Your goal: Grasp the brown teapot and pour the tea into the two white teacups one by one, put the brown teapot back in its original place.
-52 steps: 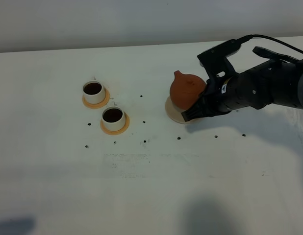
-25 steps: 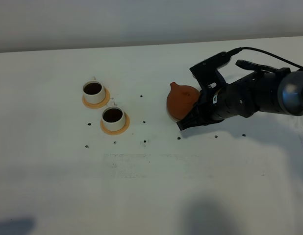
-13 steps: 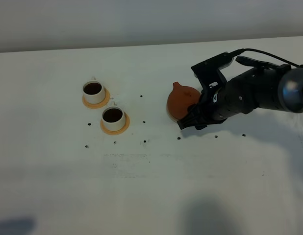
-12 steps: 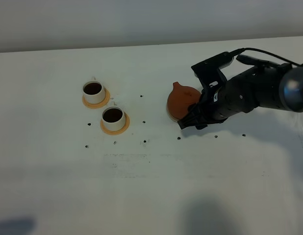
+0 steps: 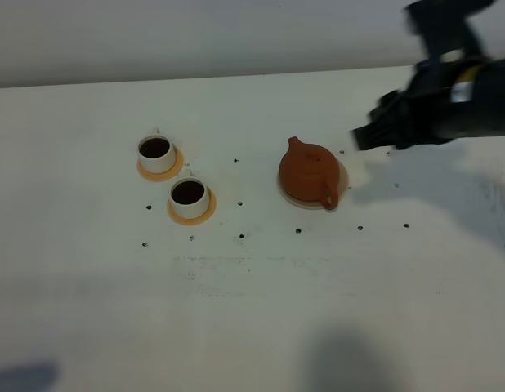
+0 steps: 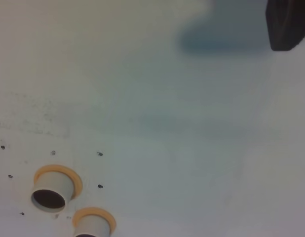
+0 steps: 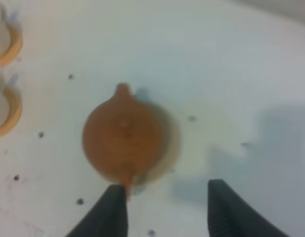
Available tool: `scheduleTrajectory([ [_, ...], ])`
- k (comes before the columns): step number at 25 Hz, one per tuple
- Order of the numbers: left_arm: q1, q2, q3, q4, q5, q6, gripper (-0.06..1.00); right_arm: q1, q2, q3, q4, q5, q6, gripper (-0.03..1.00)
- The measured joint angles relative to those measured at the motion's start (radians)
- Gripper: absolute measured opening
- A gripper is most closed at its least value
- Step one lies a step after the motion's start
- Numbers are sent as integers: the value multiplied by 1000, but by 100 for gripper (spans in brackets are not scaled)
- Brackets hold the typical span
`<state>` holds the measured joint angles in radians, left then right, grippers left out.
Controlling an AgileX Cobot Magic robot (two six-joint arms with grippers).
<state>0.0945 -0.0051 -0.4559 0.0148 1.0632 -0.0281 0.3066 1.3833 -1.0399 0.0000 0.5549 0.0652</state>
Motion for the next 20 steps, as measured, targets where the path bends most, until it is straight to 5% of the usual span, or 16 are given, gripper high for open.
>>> scheduleTrajectory([
  [6, 0, 0, 0, 0, 0, 0, 29, -69, -387, 157, -43, 134, 22, 31],
  [14, 0, 0, 0, 0, 0, 0, 29, -92, -936, 268, -145, 462, 105, 24],
  [20, 0, 0, 0, 0, 0, 0, 29, -92, -1211, 435, -141, 512, 125, 23],
])
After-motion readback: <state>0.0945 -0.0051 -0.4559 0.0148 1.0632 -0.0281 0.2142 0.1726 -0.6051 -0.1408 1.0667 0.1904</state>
